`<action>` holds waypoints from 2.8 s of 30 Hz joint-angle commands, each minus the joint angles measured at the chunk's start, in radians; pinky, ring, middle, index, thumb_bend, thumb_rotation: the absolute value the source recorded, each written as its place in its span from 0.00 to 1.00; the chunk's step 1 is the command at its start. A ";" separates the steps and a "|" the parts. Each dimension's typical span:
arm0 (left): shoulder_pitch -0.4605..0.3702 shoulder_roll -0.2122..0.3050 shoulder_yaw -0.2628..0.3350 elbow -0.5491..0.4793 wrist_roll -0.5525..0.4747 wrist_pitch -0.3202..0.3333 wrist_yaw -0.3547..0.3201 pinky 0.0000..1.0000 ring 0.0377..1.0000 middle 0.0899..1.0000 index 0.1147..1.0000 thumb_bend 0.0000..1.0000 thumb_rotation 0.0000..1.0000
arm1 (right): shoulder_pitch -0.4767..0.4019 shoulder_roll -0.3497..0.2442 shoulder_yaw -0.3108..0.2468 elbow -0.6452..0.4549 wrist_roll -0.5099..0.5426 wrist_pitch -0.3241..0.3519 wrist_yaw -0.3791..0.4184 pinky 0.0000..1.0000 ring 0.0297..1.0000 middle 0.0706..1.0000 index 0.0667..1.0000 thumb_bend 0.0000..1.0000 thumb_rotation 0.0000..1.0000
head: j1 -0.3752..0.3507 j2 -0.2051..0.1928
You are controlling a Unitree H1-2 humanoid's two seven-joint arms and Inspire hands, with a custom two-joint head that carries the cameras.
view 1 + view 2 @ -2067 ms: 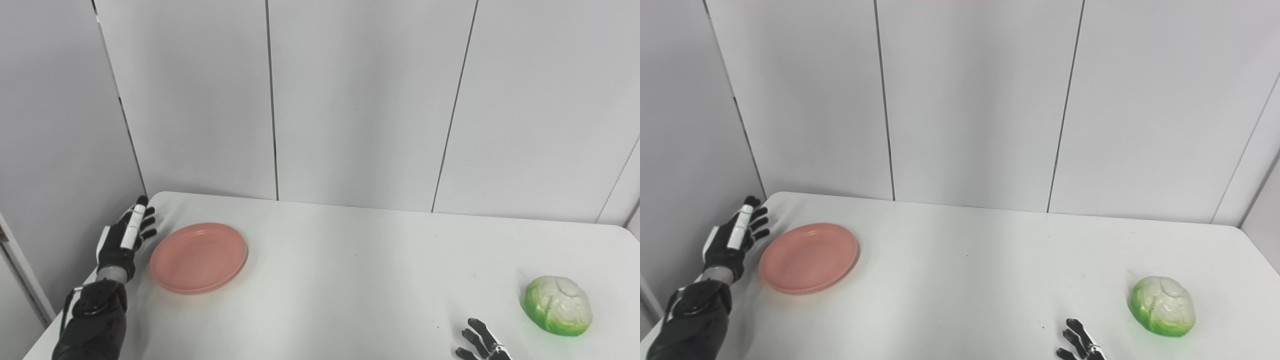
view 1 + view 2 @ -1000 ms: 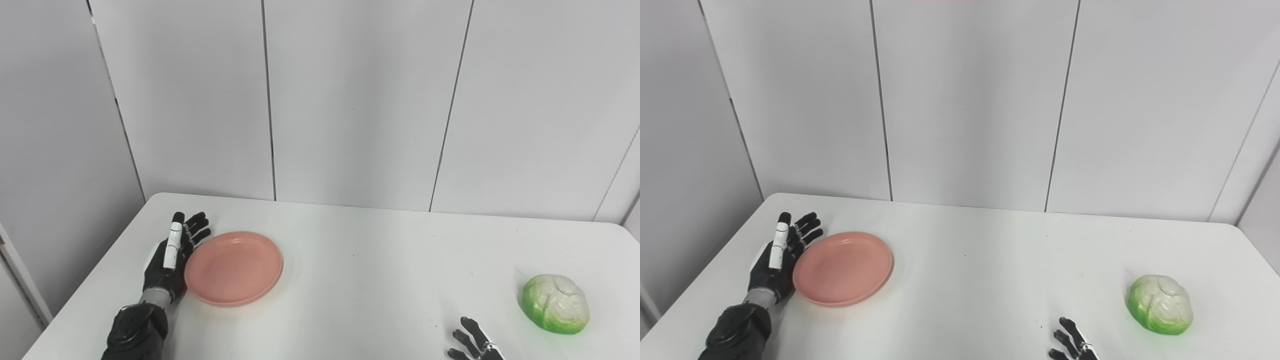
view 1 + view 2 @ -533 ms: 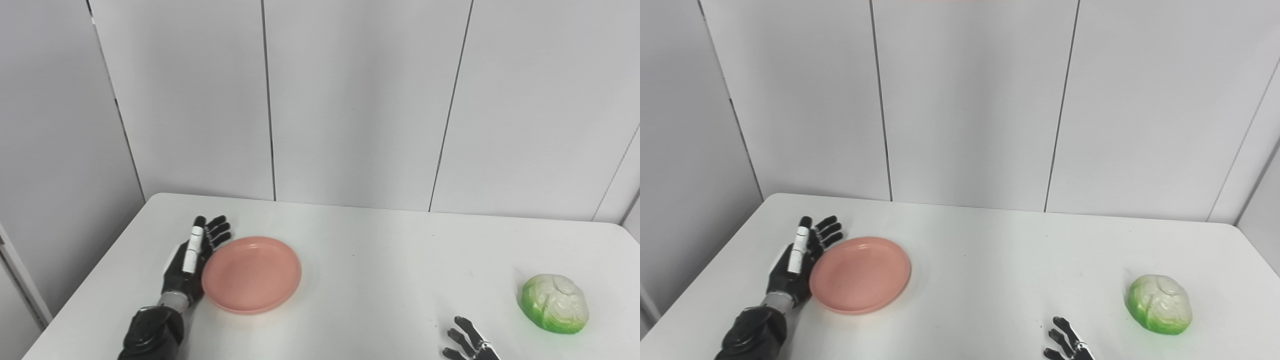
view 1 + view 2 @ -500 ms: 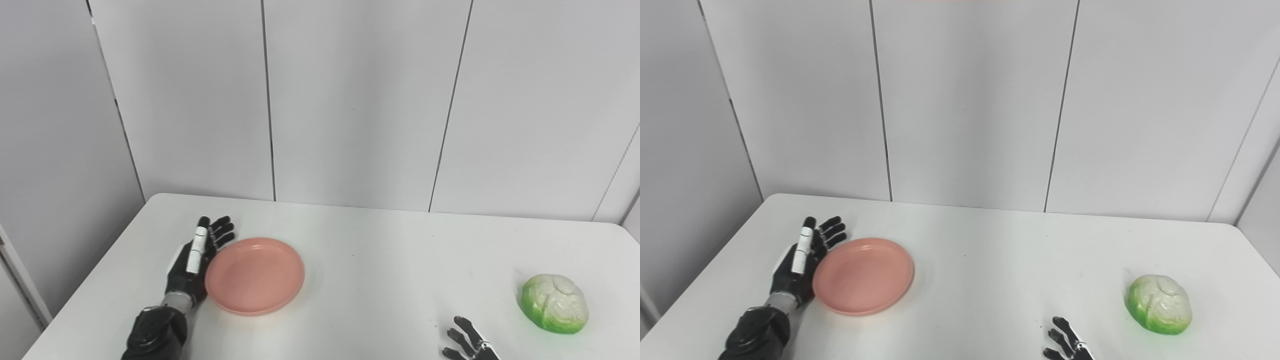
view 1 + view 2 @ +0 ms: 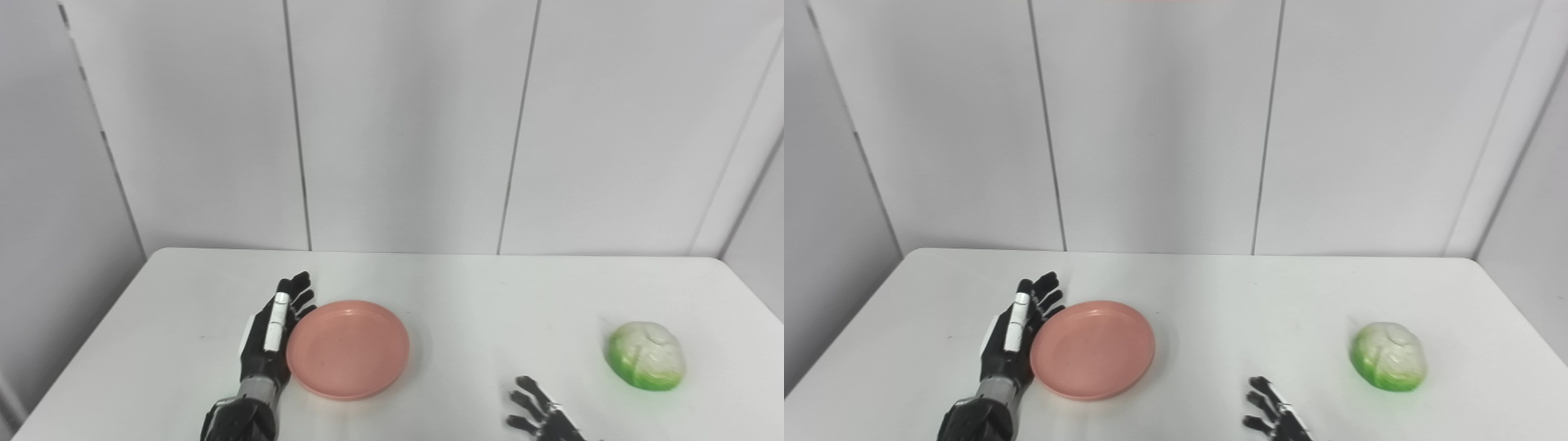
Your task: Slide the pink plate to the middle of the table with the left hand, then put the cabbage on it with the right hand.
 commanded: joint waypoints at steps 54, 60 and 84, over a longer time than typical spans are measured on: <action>0.136 -0.124 -0.011 -0.250 -0.052 0.326 0.072 1.00 0.97 0.93 0.75 0.78 0.89 | -0.082 0.017 0.002 -0.335 -0.555 0.207 -0.336 0.69 0.83 0.88 0.84 0.74 0.92 | -0.317 0.045; 0.140 -0.138 -0.013 -0.250 -0.071 0.325 0.067 1.00 0.98 0.94 0.75 0.74 0.88 | -0.177 -0.078 -0.123 -0.393 -0.643 0.304 -0.258 0.68 0.82 0.86 0.84 0.77 0.90 | -0.319 0.037; 0.158 -0.150 -0.037 -0.250 -0.048 0.323 0.075 1.00 0.98 0.95 0.77 0.74 0.90 | -0.552 -0.589 -0.148 -0.213 -0.794 0.594 0.399 0.77 0.92 0.93 0.86 1.00 0.50 | -0.283 0.038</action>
